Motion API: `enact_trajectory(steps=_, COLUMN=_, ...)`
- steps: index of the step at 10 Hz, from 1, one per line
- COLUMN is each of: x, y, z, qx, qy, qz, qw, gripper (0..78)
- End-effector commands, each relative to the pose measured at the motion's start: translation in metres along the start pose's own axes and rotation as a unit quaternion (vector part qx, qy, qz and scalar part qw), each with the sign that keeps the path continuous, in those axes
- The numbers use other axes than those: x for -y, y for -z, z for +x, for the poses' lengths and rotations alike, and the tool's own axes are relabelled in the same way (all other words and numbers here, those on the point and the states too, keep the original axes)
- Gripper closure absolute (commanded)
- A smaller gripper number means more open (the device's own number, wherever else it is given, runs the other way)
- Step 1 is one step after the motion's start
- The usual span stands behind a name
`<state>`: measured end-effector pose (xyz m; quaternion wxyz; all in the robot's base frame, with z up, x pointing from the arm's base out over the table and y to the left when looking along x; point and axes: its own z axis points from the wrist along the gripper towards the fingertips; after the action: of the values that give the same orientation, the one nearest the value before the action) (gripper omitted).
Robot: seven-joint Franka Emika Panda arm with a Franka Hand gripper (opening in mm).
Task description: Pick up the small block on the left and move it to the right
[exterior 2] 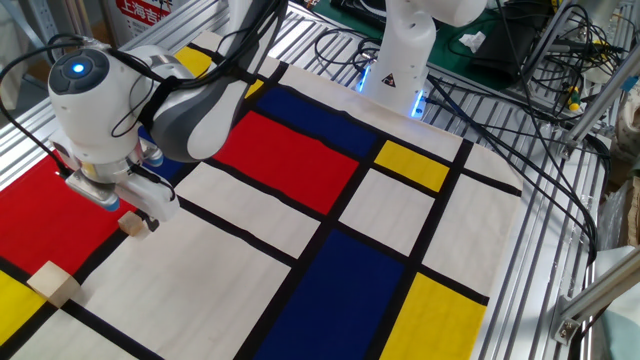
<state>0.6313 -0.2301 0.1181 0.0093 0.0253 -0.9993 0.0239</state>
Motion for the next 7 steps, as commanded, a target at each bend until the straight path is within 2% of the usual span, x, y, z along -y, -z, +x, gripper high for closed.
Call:
enact_trajectory(steps=1, x=0.0209, y=-0.0135, z=0.002, qx=-0.005, qy=-0.012, qz=-0.043, qw=0.999, gripper=0.1)
enact_trajectory(steps=4, x=0.0202, y=-0.0134, z=0.002, qx=-0.007, qy=-0.028, qz=-0.041, qw=0.9987, gripper=0.1)
enact_trajectory(steps=7, x=0.0197, y=-0.0143, z=0.006, qx=-0.005, qy=-0.026, qz=-0.041, qw=0.9988, gripper=0.1)
